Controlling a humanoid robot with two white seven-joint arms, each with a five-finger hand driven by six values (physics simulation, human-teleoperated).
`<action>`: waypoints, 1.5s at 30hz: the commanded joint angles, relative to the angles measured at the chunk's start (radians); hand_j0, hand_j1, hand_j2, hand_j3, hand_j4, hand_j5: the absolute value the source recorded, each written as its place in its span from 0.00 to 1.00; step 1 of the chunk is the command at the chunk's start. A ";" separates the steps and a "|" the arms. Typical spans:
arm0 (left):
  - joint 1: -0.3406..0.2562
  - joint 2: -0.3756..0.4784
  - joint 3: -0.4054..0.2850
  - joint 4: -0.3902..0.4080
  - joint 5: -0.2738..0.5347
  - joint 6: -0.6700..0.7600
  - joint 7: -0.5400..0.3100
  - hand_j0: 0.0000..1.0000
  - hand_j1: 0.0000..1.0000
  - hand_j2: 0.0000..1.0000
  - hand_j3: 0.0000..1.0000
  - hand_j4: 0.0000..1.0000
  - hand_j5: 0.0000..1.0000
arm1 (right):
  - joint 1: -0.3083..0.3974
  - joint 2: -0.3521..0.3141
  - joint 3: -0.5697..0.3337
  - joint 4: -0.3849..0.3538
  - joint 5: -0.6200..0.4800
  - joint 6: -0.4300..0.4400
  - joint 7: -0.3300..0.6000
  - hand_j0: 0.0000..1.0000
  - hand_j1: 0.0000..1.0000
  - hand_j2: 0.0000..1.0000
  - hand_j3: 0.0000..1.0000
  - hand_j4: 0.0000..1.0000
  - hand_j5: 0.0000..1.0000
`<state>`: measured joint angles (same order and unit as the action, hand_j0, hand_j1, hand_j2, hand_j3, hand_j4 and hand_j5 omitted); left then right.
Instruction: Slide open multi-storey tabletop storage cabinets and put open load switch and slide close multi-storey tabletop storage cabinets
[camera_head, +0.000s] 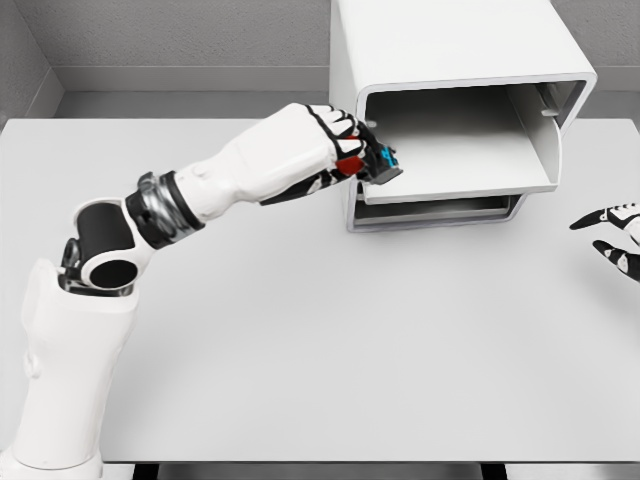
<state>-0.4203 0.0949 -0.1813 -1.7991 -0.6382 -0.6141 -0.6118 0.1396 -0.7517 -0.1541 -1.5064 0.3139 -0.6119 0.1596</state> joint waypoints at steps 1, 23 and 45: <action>0.000 -0.023 -0.003 0.001 -0.006 0.003 0.001 0.45 0.45 0.45 0.45 0.45 0.45 | 0.000 0.002 -0.001 -0.001 -0.007 0.001 0.000 0.57 0.57 0.57 0.57 0.57 0.57; -0.002 -0.095 -0.055 0.001 -0.172 0.003 0.001 0.47 0.47 0.47 0.47 0.47 0.47 | 0.005 0.009 0.001 -0.021 -0.007 0.001 0.001 0.57 0.57 0.57 0.57 0.57 0.57; -0.058 -0.095 -0.125 0.029 -0.238 0.003 0.001 0.46 0.46 0.46 0.46 0.46 0.46 | 0.018 0.025 -0.001 -0.049 -0.007 0.001 0.000 0.57 0.57 0.57 0.57 0.57 0.57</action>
<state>-0.4817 0.0001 -0.2991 -1.7747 -0.8809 -0.6139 -0.6116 0.1580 -0.7258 -0.1546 -1.5526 0.3137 -0.6118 0.1600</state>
